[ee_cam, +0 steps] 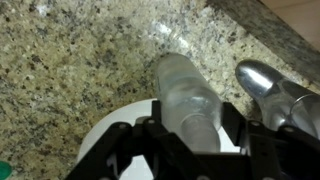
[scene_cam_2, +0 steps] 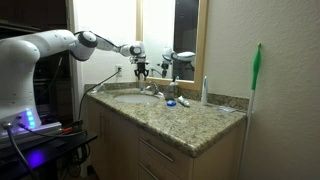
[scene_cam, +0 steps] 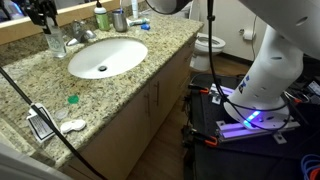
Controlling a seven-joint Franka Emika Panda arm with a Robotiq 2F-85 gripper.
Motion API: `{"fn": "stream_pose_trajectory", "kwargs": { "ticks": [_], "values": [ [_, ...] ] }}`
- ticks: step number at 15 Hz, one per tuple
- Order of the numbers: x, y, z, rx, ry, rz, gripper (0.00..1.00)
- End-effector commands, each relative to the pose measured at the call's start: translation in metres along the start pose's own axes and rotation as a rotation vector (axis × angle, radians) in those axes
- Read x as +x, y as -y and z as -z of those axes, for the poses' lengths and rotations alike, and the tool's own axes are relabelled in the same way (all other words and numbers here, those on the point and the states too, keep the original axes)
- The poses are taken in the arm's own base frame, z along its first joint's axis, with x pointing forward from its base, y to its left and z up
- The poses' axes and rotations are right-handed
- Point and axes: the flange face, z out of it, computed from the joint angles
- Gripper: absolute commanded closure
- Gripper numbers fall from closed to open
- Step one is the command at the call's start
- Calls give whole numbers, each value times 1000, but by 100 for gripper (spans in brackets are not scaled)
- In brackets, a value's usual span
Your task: Move the clear bottle on the left backwards
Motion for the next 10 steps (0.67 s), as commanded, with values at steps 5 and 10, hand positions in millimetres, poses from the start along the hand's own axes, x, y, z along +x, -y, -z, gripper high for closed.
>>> {"fn": "stream_pose_trajectory", "kwargs": {
  "ticks": [5,10],
  "values": [
    [-41,-96,-8,181,7,156,64],
    [-37,-80,-7,226,-24,152,64]
  ]
}}
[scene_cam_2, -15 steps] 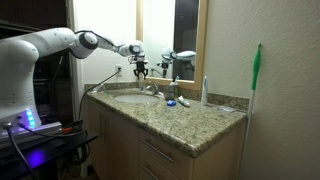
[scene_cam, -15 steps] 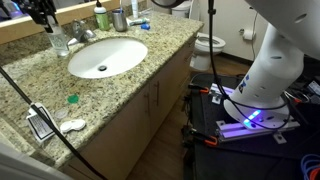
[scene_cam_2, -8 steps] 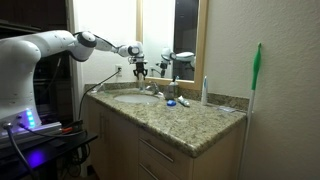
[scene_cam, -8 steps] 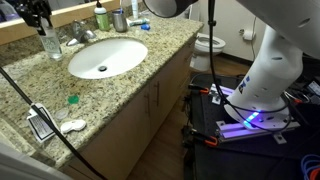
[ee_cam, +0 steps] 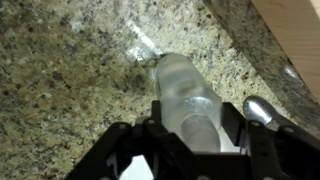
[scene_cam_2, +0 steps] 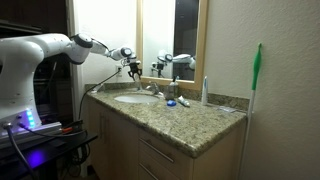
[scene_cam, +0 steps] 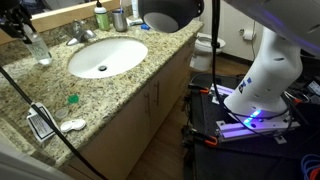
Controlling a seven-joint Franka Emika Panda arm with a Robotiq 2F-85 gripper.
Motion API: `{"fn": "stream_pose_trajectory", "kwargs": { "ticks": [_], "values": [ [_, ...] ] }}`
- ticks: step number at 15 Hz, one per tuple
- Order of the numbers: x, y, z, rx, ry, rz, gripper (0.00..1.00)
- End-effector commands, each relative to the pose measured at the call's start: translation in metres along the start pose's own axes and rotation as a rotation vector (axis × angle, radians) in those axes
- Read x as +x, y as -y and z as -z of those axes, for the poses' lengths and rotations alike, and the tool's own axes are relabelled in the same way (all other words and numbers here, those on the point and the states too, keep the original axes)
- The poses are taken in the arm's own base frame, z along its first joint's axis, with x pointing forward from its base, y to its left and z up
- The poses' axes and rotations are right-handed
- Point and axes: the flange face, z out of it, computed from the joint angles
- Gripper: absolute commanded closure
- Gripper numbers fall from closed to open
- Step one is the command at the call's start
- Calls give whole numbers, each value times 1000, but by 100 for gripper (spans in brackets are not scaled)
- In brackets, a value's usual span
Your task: Move the clear bottle on the left backwards
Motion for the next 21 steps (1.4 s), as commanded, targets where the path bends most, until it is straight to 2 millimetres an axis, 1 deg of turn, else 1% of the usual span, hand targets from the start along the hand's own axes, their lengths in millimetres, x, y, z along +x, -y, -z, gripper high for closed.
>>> {"fn": "stream_pose_trajectory", "kwargs": {
  "ticks": [1,3,4,5,6,10,11,12,14,15,16,18,19,21],
  "values": [
    [2,4,-1,7,-4,-4,39],
    [7,14,-4,20,-14,-15,39],
    [8,17,-4,22,-16,-18,64],
    [9,15,4,-17,-20,-4,64],
    [11,17,12,-41,-20,-30,64],
    [33,41,41,-137,-24,-146,64],
    [19,27,15,-80,-28,-82,39],
    [24,35,24,-93,-25,-104,39],
    [29,44,33,-104,-23,-125,39],
    [30,45,34,-108,-24,-129,64],
    [32,40,22,-117,-52,-125,64],
    [39,38,5,-136,-86,-146,64],
    [33,39,14,-117,-60,-126,39],
    [36,37,-3,-120,-87,-129,39]
  ]
}}
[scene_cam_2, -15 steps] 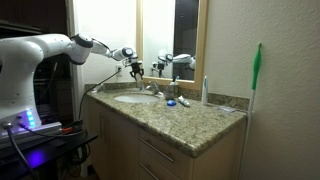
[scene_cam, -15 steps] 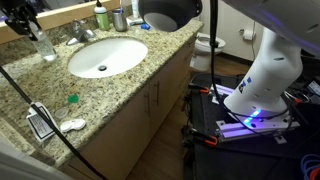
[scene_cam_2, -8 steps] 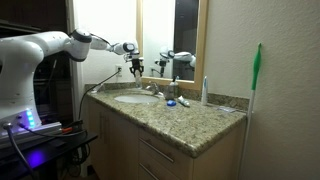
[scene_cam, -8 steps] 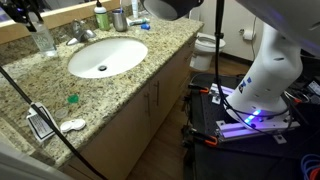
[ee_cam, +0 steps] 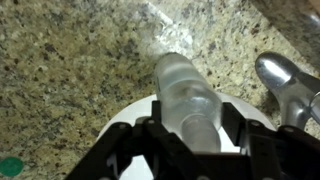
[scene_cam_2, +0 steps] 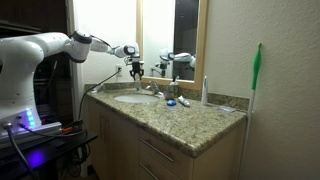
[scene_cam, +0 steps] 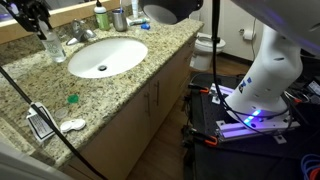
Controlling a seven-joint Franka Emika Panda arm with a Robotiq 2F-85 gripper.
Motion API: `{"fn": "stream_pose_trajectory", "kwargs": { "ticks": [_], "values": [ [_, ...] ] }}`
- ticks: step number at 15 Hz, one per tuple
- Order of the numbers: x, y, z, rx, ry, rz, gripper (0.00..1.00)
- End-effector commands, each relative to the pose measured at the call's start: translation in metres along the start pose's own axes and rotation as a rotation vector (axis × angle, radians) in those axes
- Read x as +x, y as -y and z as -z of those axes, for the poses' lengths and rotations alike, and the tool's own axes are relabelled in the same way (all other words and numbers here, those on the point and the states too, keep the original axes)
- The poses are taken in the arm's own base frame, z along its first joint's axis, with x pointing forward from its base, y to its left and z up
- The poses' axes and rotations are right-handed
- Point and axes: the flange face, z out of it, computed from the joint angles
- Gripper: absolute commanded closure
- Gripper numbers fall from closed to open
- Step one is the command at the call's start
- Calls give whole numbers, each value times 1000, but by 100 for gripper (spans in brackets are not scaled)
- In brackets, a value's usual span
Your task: Move the clear bottle on the left backwards
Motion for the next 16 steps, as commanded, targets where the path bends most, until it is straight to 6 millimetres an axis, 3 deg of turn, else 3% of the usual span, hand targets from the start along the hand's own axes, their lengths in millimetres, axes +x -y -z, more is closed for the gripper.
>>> {"fn": "stream_pose_trajectory", "kwargs": {
  "ticks": [1,2,3,10,11,12,16],
  "values": [
    [0,0,1,3,0,-1,39],
    [0,0,1,3,-1,-1,39],
    [0,0,0,3,-2,-1,64],
    [-4,-1,1,-20,49,-17,64],
    [-2,6,3,-18,51,-18,64],
    [-2,3,2,-14,41,-19,14],
    [-6,-3,0,-19,53,-10,0]
  ]
}}
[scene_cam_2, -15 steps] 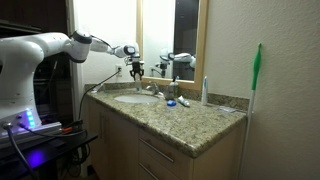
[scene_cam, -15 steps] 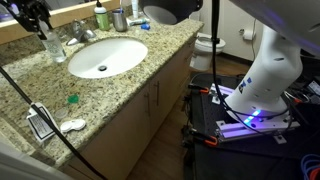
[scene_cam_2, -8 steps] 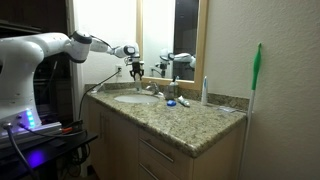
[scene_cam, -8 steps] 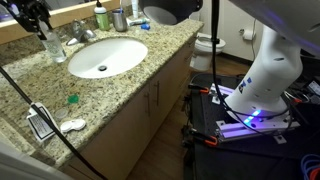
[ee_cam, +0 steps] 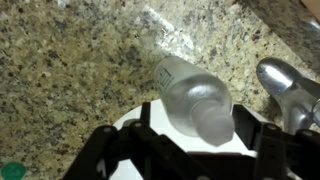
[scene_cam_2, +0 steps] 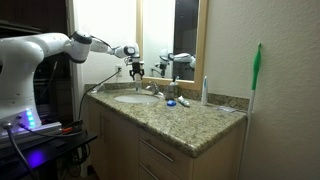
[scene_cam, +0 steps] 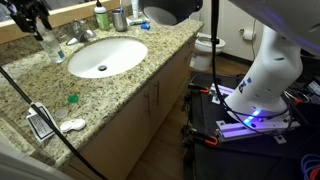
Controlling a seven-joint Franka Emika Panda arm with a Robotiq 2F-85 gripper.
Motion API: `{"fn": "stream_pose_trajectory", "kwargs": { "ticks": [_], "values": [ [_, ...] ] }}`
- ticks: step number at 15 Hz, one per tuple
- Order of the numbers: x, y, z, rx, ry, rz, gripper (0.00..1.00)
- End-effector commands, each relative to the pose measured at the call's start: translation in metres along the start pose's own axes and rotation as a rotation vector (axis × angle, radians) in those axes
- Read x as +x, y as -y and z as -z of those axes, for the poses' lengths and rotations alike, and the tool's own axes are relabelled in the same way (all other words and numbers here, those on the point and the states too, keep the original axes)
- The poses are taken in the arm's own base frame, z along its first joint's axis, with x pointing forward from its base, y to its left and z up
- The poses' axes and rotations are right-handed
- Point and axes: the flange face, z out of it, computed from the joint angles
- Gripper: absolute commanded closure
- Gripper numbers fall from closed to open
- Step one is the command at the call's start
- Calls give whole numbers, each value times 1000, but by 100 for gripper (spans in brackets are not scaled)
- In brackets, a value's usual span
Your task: Move the clear bottle on the left backwards
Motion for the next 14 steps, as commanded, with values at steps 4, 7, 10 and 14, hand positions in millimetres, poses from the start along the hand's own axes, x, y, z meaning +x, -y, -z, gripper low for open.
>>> {"fn": "stream_pose_trajectory", "kwargs": {
  "ticks": [4,7,10,14],
  "values": [
    [-10,-7,15,16,81,0,0],
    [-12,-4,44,121,124,-3,0],
    [-1,20,108,275,217,-55,0],
    [-3,26,142,346,284,-40,0]
  ]
}}
